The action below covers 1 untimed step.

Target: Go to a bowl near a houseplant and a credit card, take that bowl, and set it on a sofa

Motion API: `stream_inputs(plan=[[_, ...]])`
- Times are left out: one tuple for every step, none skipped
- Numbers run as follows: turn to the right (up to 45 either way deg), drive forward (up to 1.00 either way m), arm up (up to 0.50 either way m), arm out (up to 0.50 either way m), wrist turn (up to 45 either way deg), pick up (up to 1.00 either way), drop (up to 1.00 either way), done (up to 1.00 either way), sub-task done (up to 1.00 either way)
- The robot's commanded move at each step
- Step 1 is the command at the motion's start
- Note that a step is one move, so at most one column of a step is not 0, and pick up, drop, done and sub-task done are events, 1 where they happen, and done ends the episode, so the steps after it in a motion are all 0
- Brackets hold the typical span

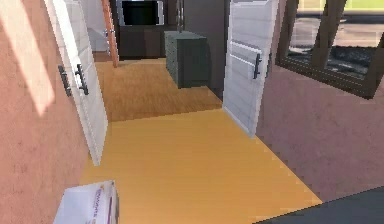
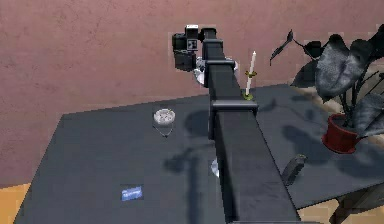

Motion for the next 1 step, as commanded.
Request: stream_inputs(plan=[[0.0, 0.0, 0.0, 0.0, -45.0, 0.0, 0.0, 0.0, 0.0]])
